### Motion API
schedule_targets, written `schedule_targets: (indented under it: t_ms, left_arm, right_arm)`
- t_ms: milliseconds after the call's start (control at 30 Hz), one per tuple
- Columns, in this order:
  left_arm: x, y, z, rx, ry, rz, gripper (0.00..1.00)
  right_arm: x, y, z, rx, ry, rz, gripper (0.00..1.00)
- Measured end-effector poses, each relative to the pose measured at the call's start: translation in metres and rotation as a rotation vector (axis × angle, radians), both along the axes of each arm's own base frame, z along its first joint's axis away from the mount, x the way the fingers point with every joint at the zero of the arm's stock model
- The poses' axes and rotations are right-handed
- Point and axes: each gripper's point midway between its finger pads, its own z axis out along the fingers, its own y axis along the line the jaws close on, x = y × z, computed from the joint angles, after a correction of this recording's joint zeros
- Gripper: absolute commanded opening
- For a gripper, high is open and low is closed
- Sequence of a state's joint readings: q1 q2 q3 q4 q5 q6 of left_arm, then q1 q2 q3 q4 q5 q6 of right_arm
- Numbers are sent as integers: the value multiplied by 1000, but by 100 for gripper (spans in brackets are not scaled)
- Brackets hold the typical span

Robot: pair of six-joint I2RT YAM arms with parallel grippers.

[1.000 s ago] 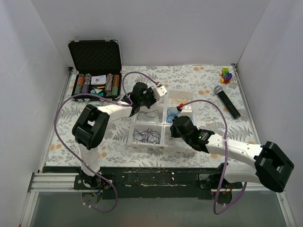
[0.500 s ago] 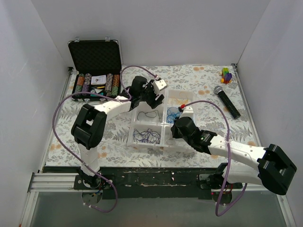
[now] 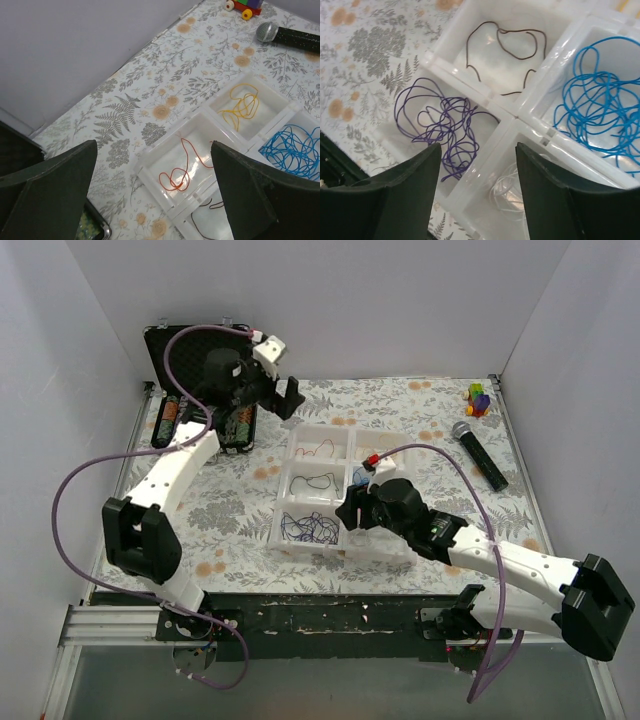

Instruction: Untangle the cables

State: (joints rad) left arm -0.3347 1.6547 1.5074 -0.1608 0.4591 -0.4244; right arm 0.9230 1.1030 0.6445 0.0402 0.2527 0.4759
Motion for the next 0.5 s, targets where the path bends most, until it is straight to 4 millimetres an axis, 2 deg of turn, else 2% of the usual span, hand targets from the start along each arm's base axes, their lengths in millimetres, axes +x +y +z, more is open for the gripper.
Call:
schedule_targets:
  t_ms: [67,167,333,500]
  left_arm:
    - [-6,16,13,-6,-4,30,98]
    - [-26,33,19,-10,27,58,98]
    - [-53,60,4,-21,163,113,98]
    - [-66,96,-30,-48,362,302,98]
  right_arm:
    - [-7,5,3,12,4,52,85]
    - [-15,5,1,13,29,83,88]
    - [-19,-11,6,-13,43,39,90]
    - [-14,-25,22,-65,59,-36,91]
